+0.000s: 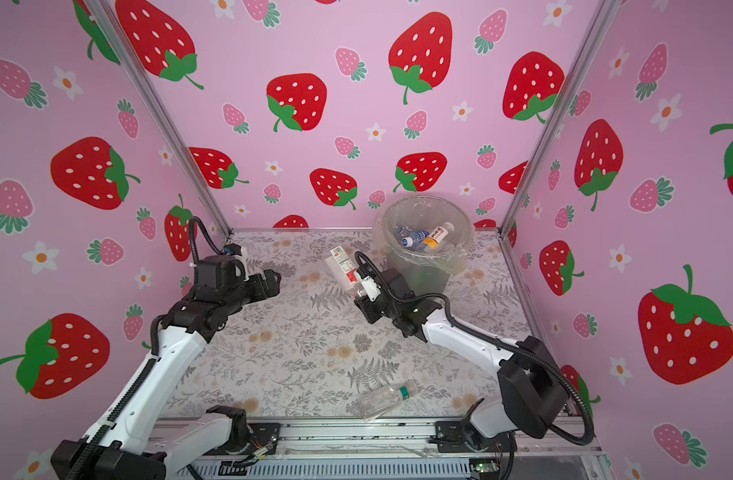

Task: Throw the plastic bottles in the bin
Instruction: 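Lift the red-labelled bottle upright with the right gripper toward the bin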

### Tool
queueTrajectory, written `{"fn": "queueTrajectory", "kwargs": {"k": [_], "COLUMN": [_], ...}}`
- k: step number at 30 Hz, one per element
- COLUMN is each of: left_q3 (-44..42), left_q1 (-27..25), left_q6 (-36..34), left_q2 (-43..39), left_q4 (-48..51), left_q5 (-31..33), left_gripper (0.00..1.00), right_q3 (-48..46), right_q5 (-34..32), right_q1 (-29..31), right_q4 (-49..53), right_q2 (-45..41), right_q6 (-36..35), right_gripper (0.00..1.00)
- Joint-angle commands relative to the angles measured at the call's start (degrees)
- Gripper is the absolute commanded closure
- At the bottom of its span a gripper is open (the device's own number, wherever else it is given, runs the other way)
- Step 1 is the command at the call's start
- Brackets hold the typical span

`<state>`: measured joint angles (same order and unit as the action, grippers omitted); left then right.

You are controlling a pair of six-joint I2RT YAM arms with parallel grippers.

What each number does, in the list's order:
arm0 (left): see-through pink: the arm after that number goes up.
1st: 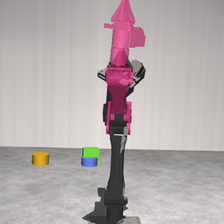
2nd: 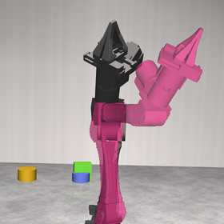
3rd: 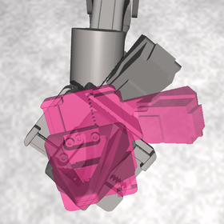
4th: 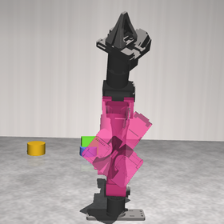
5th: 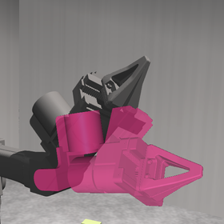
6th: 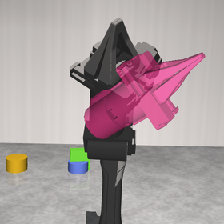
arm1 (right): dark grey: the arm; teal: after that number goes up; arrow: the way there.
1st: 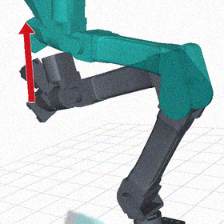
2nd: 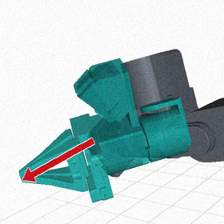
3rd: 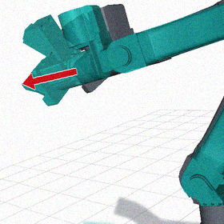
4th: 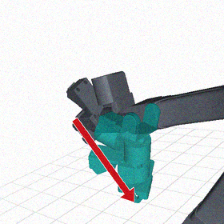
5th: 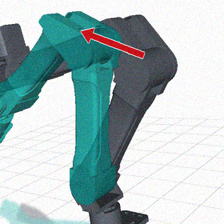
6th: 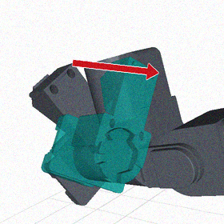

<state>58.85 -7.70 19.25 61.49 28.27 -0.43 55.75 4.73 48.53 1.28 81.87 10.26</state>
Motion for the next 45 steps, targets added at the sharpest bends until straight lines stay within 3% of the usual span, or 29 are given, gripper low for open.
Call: {"fn": "queueTrajectory", "kwargs": {"k": [1, 9, 36, 45], "left_q3": [2.3, 2.9, 3.2, 3.2], "left_q1": [0.3, 0.4, 0.3, 0.3], "left_q6": [-0.9, -1.0, -0.7, -0.7], "left_q2": [-0.2, 0.7, 2.1, 2.6], "left_q4": [1.3, 2.0, 2.3, 2.3], "left_q5": [0.6, -0.2, -1.9, -2.1], "left_gripper": [0.01, 0.01, 0.01, 0.01], "right_q3": [-0.6, -2.3, -4.4, -9.2], "right_q5": [-1.8, -3.3, -22.1, -27.3], "right_q1": [0.6, 0.7, 0.6, 0.5], "right_q4": [-0.6, 2.2, 23.4, 27.4], "right_q2": [-3.5, -10.8, -39.8, -48.1], "right_q6": [2.8, 6.8, 13.3, 15.2], "right_gripper": [0.65, 0.65, 0.65, 0.64]}}
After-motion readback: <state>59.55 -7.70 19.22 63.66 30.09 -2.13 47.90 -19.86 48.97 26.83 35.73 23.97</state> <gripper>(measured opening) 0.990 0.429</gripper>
